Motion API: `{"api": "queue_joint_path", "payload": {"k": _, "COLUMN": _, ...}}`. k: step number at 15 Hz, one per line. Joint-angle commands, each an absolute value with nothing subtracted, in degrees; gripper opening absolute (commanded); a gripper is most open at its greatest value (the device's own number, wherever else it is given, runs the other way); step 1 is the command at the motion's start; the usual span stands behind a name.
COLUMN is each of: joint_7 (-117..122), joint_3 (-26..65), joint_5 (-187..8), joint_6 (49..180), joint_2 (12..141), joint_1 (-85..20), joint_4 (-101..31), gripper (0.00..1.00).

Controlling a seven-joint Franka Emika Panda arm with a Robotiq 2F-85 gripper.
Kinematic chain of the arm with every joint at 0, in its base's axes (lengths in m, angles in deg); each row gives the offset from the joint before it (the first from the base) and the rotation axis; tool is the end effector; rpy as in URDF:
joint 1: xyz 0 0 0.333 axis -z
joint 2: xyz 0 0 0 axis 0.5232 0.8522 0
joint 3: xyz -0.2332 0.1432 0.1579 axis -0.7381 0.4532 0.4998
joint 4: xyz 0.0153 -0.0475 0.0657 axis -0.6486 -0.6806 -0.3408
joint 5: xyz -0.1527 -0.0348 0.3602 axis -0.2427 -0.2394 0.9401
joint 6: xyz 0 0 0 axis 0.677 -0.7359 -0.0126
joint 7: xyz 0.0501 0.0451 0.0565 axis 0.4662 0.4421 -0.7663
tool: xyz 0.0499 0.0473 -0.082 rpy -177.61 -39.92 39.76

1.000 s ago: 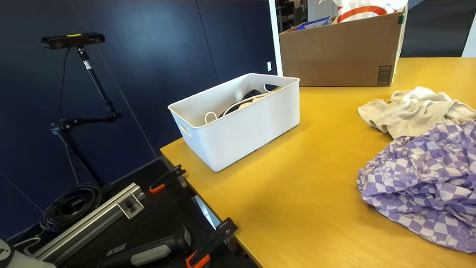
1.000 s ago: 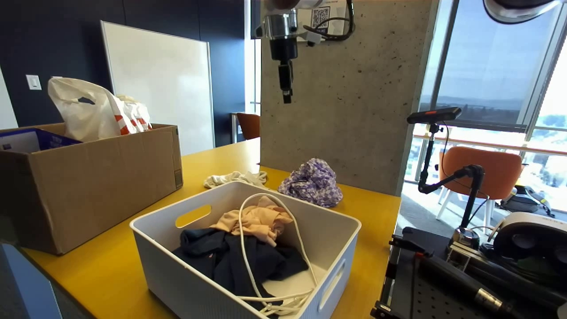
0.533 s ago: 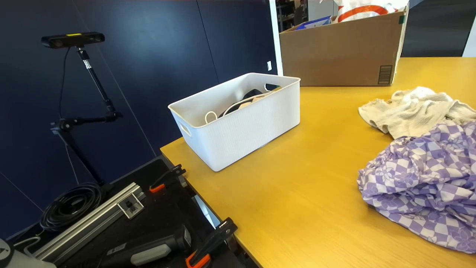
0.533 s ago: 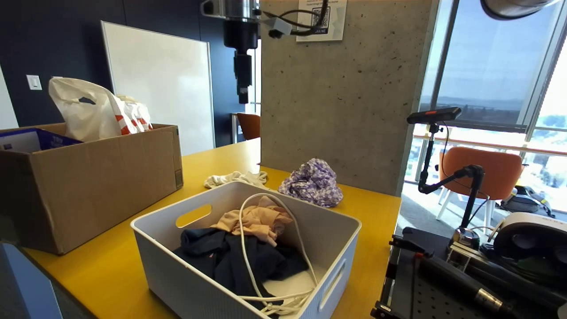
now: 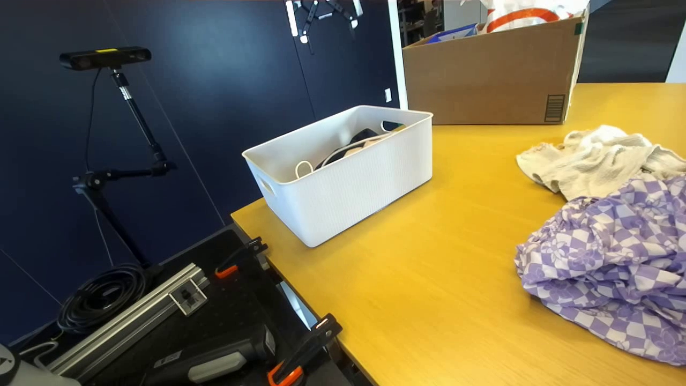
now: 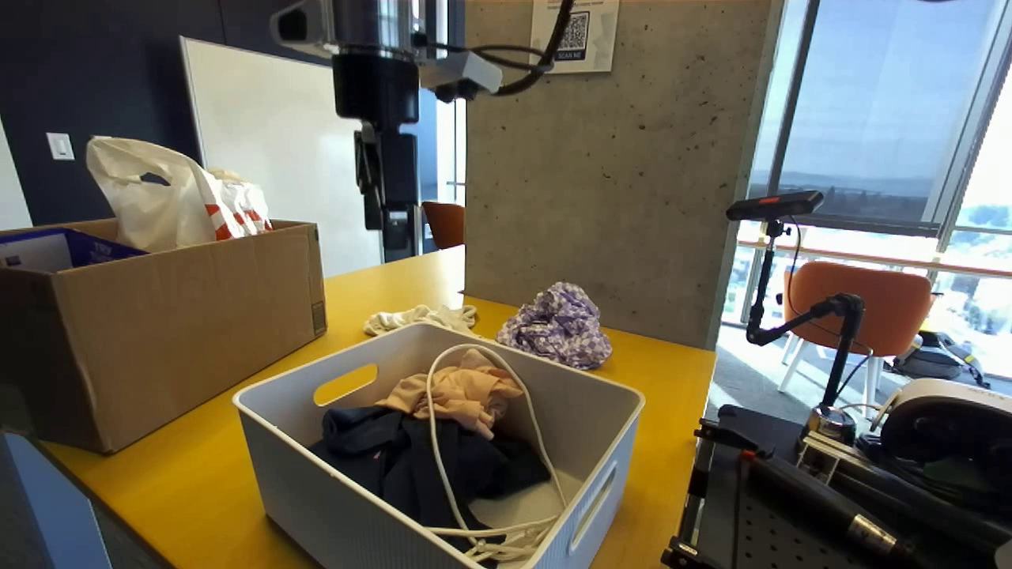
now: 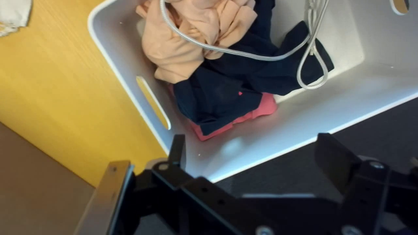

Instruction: Remove the objects inside the basket

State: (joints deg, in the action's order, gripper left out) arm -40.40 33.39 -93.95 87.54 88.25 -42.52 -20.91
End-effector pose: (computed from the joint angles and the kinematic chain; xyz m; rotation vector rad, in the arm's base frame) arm 0.6676 0.2224 0.4417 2.6665 1.5659 0.0322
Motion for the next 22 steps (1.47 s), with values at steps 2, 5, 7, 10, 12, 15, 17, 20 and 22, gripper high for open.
{"api": "queue_joint_path", "payload": {"k": 2, "joint_7": -42.41, "joint_3": 34.61, "joint_5": -93.61, "joint_6": 98.62, "joint_2": 88.3, "joint_1": -41.32, "joint_4": -32.58, "gripper": 1.0}}
{"api": "queue_joint_path", "payload": {"k": 5, "joint_7": -43.89, "joint_3": 34.57, "joint_5": -93.49, "joint_6": 104.93, "joint_2": 94.43, "joint_1": -40.71, "joint_4": -32.52, "gripper": 1.0}}
{"api": "queue_joint_path", "payload": {"k": 7, "joint_7": -45.43, "joint_3": 34.97, "joint_5": -93.14, "joint_6": 108.18, "joint_2": 98.8, "joint_1": -40.14, "joint_4": -30.85, "gripper": 1.0}}
{"api": "queue_joint_path", "payload": {"k": 10, "joint_7": -48.03, "joint_3": 35.79, "joint_5": -93.28, "joint_6": 111.29, "joint_2": 105.67, "joint_1": -39.97, "joint_4": -26.3, "gripper": 1.0}}
{"api": "queue_joint_path", "payload": {"k": 12, "joint_7": -48.53, "joint_3": 35.75, "joint_5": -94.3, "joint_6": 113.45, "joint_2": 108.8, "joint_1": -40.8, "joint_4": -23.26, "gripper": 1.0}}
{"api": "queue_joint_path", "payload": {"k": 15, "joint_7": -49.13, "joint_3": 36.14, "joint_5": -94.83, "joint_6": 113.85, "joint_2": 112.21, "joint_1": -41.83, "joint_4": -18.51, "gripper": 0.99}}
{"api": "queue_joint_path", "payload": {"k": 17, "joint_7": -49.37, "joint_3": 36.63, "joint_5": -94.32, "joint_6": 113.7, "joint_2": 113.79, "joint_1": -41.9, "joint_4": -16.27, "gripper": 0.74}}
{"api": "queue_joint_path", "payload": {"k": 20, "joint_7": -49.43, "joint_3": 36.86, "joint_5": -93.91, "joint_6": 113.56, "joint_2": 115.39, "joint_1": -41.91, "joint_4": -13.96, "gripper": 0.57}}
{"api": "queue_joint_path", "payload": {"k": 22, "joint_7": -49.15, "joint_3": 36.76, "joint_5": -93.92, "joint_6": 113.46, "joint_2": 115.71, "joint_1": -41.96, "joint_4": -13.73, "gripper": 0.42}}
